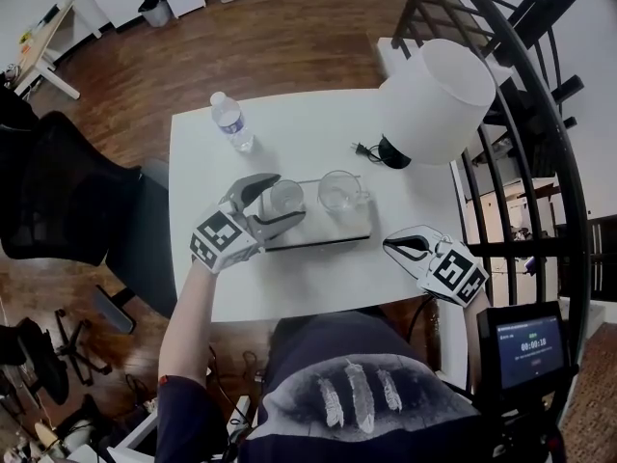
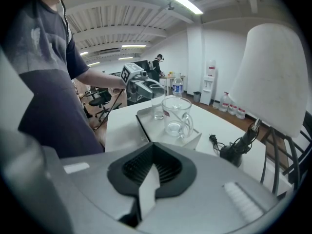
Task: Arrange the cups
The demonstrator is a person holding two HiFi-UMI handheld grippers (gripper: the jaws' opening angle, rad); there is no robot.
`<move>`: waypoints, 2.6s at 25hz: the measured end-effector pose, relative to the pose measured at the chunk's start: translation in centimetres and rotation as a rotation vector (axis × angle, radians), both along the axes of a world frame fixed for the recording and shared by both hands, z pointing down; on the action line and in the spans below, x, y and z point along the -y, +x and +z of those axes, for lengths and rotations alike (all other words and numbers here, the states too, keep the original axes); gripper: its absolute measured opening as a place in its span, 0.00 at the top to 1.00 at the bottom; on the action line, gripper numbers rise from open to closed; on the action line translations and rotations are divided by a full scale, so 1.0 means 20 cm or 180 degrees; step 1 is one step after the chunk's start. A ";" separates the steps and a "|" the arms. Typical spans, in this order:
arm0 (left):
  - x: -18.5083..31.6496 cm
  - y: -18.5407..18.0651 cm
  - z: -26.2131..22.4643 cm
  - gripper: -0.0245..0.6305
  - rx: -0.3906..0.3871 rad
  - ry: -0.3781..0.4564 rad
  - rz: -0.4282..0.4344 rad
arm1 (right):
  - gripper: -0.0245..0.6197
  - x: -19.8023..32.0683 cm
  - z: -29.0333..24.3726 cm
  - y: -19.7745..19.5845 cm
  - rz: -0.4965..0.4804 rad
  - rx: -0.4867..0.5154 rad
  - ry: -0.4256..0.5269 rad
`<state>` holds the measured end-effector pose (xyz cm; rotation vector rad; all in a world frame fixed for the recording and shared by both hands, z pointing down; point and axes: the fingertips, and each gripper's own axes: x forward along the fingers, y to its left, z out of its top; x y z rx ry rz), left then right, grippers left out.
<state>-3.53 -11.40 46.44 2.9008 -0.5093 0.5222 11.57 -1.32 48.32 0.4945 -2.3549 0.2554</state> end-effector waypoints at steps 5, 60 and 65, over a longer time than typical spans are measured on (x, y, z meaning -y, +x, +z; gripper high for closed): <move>0.01 -0.06 -0.11 0.41 -0.0272 -0.0024 -0.0138 | 0.96 0.01 0.00 -0.01 -0.0010 -0.0016 0.0023; -0.41 -0.31 -0.15 0.94 0.0030 -0.0053 -0.0161 | 0.96 0.11 -0.15 -0.06 -0.0010 0.0324 0.0437; -0.42 -0.33 -0.14 0.94 0.0080 -0.0031 -0.0168 | 0.96 0.11 -0.16 -0.07 -0.0025 0.0351 0.0440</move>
